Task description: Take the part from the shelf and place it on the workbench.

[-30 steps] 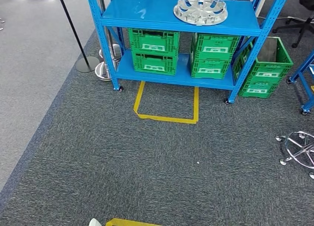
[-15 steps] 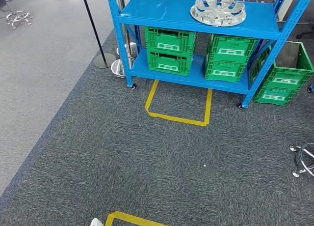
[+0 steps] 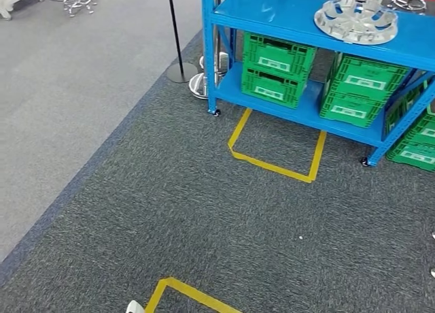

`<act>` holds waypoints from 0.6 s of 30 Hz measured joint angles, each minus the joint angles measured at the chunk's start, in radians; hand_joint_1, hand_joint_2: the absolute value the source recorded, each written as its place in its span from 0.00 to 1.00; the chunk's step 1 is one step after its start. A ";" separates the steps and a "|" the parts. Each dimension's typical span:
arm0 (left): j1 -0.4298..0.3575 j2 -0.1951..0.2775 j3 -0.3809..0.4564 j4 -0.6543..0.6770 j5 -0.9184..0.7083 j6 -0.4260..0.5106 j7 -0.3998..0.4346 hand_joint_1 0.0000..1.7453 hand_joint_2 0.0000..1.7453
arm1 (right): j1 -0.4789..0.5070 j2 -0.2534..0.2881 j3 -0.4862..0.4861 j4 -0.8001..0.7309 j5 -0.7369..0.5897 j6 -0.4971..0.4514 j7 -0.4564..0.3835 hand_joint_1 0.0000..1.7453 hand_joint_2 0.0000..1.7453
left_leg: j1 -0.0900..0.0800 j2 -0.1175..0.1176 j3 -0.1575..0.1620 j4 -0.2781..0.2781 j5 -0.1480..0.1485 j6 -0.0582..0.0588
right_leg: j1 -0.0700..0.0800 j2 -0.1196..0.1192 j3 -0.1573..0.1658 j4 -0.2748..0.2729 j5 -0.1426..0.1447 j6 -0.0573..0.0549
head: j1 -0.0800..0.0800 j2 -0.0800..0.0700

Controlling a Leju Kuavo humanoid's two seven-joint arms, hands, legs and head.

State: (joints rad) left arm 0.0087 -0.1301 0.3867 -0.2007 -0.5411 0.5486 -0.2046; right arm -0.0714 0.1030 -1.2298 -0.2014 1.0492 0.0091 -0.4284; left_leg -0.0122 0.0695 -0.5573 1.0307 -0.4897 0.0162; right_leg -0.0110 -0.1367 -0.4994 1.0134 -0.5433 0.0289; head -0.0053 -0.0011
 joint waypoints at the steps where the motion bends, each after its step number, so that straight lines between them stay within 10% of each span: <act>1: 0.002 0.000 0.001 0.000 0.000 0.000 0.000 1.00 1.00 | -0.002 0.000 0.000 0.000 0.000 0.000 0.000 0.00 0.00 | 0.002 -0.011 -0.001 -0.004 0.004 0.004 | -0.001 -0.002 0.000 -0.001 -0.002 0.006 | 0.000 0.000; 5: 0.000 0.000 0.005 0.000 -0.001 0.000 0.000 1.00 1.00 | -0.003 0.000 0.001 0.000 0.002 0.000 -0.002 0.00 0.00 | 0.009 -0.056 -0.003 -0.020 0.020 0.026 | -0.006 0.111 -0.060 0.133 -0.086 0.019 | 0.006 0.000; 8: -0.001 -0.001 0.005 0.000 -0.002 -0.001 0.000 1.00 1.00 | 0.004 0.000 0.001 0.000 0.002 -0.001 -0.001 0.00 0.00 | 0.004 -0.102 -0.010 -0.019 0.026 0.032 | -0.004 0.135 -0.135 0.273 -0.122 0.018 | 0.006 0.000; 12: 0.001 -0.002 0.006 0.000 -0.001 -0.001 0.000 1.00 1.00 | 0.004 -0.002 0.002 0.000 0.002 -0.001 -0.001 0.00 0.00 | 0.002 -0.156 -0.013 -0.011 0.029 0.026 | -0.005 0.202 -0.047 0.062 0.002 0.002 | 0.006 0.000; 14: -0.002 -0.004 0.006 0.000 -0.002 -0.002 0.000 1.00 1.00 | 0.005 -0.004 0.003 0.000 0.002 -0.002 -0.001 0.00 0.00 | 0.005 -0.180 -0.022 -0.007 0.032 0.015 | -0.005 0.244 -0.022 -0.002 0.014 -0.004 | 0.005 0.000; 16: -0.001 -0.005 0.006 0.000 -0.003 -0.002 0.000 1.00 1.00 | 0.005 -0.004 0.004 0.000 0.002 -0.002 0.000 0.00 0.00 | 0.009 -0.206 -0.030 -0.010 0.039 0.000 | -0.003 0.229 -0.014 -0.012 0.015 -0.010 | 0.005 0.000; 18: 0.002 -0.006 0.006 0.000 -0.003 -0.002 0.000 1.00 1.00 | 0.003 -0.004 0.004 0.000 0.002 -0.003 0.000 0.00 0.00 | 0.010 -0.185 -0.039 0.004 0.032 -0.011 | -0.007 0.199 -0.003 -0.023 0.024 -0.019 | 0.003 0.000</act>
State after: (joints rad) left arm 0.0108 -0.1358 0.3927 -0.2007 -0.5439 0.5464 -0.2045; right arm -0.0681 0.0991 -1.2254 -0.2017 1.0510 0.0062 -0.4280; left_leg -0.0025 -0.1153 -0.5968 1.0348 -0.4581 0.0048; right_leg -0.0177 0.0628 -0.5027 0.9904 -0.5192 0.0098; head -0.0020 -0.0011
